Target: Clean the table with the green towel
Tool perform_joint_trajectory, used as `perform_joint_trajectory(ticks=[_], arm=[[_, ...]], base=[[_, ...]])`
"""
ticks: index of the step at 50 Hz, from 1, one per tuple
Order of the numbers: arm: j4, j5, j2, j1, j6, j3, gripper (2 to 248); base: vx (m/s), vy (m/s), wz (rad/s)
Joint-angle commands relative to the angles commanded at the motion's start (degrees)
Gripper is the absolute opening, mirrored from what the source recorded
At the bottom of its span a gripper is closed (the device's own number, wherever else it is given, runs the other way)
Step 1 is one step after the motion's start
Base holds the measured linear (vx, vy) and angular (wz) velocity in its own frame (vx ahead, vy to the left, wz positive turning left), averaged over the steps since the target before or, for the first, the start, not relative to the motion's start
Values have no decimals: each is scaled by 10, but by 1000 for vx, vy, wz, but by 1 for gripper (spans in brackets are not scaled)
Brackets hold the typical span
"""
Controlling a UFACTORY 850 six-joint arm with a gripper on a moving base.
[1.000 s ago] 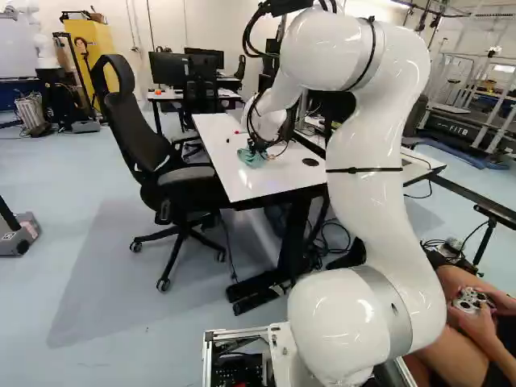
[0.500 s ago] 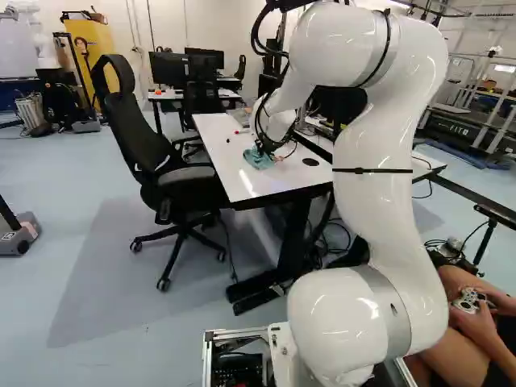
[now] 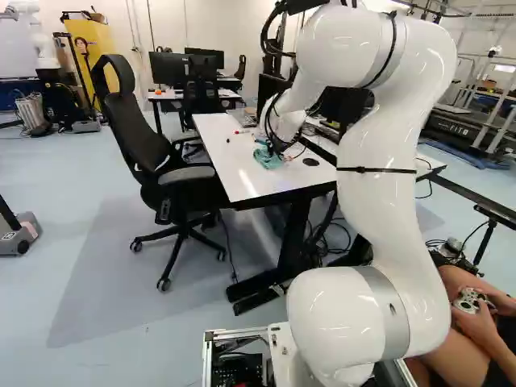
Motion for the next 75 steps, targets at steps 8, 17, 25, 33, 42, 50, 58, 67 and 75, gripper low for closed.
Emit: perform_joint_trajectory(ticks=[8,17,25,33,42,50,58,67,75], arm=[[0,0,-7,-11,0,-10,41],[0,0,-10,-13,0,-13,41],[0,0,-8,-13,0,-13,41],[0,-1,4,-11,0,-5,41],[0,-5,33,-3,0,19,41],[0,-17,61,5,0,44,41],[0,-35,90,14,0,68,41],[0,-64,123,25,0,95,41],[0,-85,153,35,0,118,41]], base=[[0,0,0],[0,0,0],[0,0,0],[0,0,0],[0,0,0],[0,0,0],[0,0,0],[0,0,0],[0,0,0]])
